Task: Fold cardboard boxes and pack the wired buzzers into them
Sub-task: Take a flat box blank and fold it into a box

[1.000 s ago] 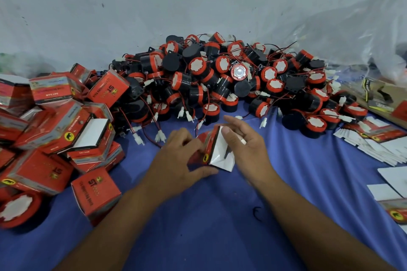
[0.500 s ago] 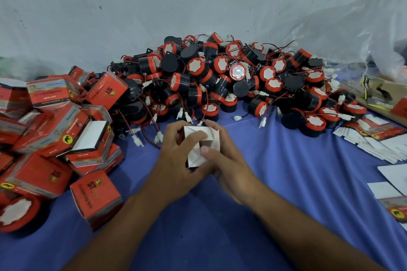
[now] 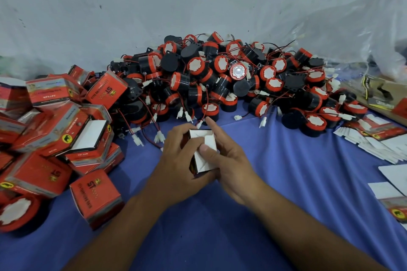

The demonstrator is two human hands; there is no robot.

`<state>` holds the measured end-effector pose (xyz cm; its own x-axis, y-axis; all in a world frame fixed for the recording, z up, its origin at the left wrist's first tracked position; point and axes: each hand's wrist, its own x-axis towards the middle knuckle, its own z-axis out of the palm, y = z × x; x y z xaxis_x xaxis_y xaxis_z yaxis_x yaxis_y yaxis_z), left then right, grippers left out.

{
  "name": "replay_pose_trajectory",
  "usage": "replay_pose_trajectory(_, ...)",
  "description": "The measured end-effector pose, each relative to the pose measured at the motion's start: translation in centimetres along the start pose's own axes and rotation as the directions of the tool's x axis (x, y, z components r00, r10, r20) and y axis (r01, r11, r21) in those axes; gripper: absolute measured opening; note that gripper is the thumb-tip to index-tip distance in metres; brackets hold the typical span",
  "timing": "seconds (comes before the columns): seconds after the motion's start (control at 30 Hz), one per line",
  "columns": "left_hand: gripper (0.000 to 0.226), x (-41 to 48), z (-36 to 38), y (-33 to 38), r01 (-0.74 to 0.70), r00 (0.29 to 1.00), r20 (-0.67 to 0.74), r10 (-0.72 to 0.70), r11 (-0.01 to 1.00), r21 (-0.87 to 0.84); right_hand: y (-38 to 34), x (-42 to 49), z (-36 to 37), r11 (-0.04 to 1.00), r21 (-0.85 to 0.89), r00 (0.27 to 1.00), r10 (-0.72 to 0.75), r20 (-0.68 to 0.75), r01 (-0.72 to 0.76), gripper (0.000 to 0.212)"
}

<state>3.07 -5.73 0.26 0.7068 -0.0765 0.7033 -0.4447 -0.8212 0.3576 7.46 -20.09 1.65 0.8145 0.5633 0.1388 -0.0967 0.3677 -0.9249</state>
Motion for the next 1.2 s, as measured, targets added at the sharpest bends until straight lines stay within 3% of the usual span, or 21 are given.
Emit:
replay_pose_trajectory(0.23,0.080,-0.4,0.3,0.3,-0.002,0.998,-0.062,0.005,0.999,0.052,0.6,-0.2,0.5,0.995,-0.094,0.998,-0.031,-0.051,0.026,0.061)
replay_pose_trajectory(0.6,0.078,-0.4,0.9,0.2,-0.155,0.968,-0.165,0.188,0.969,0.191,0.3,-0.7,0.9,0.979,-0.187,0.986,-0.102,-0.131,0.077,0.068)
replay_pose_trajectory(0.87,0.075,-0.3,0.6,-0.1,-0.177,0.963,-0.175,0.203,0.972,0.152,0.5,-0.6,1.0,0.890,-0.414,0.964,-0.250,-0.095,0.190,0.056)
replay_pose_trajectory(1.03,0.075,-0.3,0.7,0.0,-0.220,0.950,-0.177,0.258,0.953,0.207,0.1,-0.2,-0.1,0.915,-0.381,0.976,-0.188,-0.110,0.134,0.072)
replay_pose_trajectory(1.2,0.080,-0.4,0.6,-0.1,-0.167,0.956,-0.212,0.201,0.972,0.167,-0.2,0.1,-1.2,0.996,-0.080,0.995,0.027,-0.091,-0.034,0.090)
